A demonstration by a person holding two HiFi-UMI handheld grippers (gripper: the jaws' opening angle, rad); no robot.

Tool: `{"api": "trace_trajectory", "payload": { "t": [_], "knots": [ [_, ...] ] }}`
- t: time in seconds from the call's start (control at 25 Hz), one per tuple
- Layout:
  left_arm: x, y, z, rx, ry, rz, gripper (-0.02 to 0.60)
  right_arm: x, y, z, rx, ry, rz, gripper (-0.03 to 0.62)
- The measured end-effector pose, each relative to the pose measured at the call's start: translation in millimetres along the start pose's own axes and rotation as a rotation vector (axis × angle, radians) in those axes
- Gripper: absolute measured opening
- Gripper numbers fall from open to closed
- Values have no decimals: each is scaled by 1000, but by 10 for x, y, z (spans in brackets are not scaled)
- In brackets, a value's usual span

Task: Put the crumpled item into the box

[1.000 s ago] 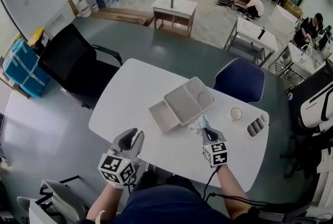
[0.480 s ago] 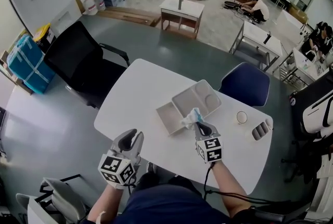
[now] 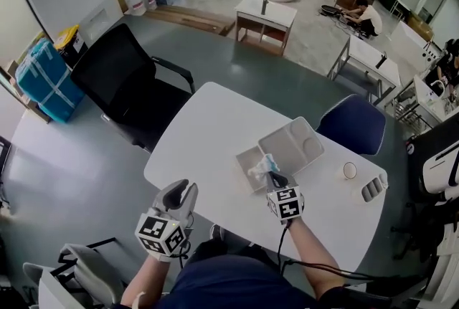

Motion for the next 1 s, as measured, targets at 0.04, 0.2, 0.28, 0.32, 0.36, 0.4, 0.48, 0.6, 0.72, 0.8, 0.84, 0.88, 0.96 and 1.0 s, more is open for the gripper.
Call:
{"api": "trace_trajectory", "payload": {
  "t": [0.04,0.2,0.28,0.32,0.36,0.4,0.48,0.6,0.72,0.8,0.84,0.88,0.96,1.0],
  "knots": [
    [-61,-25,-9,-1,-2,6,101,-30,72,-19,-14,-1,-1,8],
    [-253,-91,-31,-12,-9,25,101,-118,306,-100,-64,3,-6,8],
    [-320,-100,-48,-19,-12,29,103,-145,393,-143,-79,8,-9,8],
    [-344,-100,-55,-21,-14,29,101,-154,428,-161,-85,10,-11,8],
    [-362,-98,-58,-23,-14,29,101,-160,457,-177,-89,14,-12,8],
    [-374,-91,-58,-25,-14,28,101,-162,480,-190,-94,18,-12,8],
    [-384,-70,-56,-30,-13,22,103,-155,509,-212,-101,26,-15,8],
    [-391,-43,-54,-37,-12,14,101,-155,539,-243,-109,35,-16,8],
    [-411,-14,-56,-42,-12,12,103,-161,583,-266,-122,37,-16,8],
    [-424,-4,-66,-49,-13,11,101,-182,613,-290,-133,35,-12,8],
    [-431,-3,-75,-52,-15,10,103,-195,631,-309,-140,33,-10,8],
    [-439,-2,-84,-55,-17,10,101,-209,653,-328,-147,31,-8,8],
    [-463,-10,-99,-60,-20,14,101,-230,709,-358,-162,27,-6,9],
    [-476,-18,-105,-62,-21,17,101,-236,742,-371,-171,24,-7,9]
  ]
}}
Point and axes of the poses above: the fingertips, and each gripper's own axes: y forward along the fingers, x to its right, z out of its top, the point moved 6 cm from there along -y, backward along the fingers, and after that the axes turned 6 degrees about -x, right-handed, at the moved point
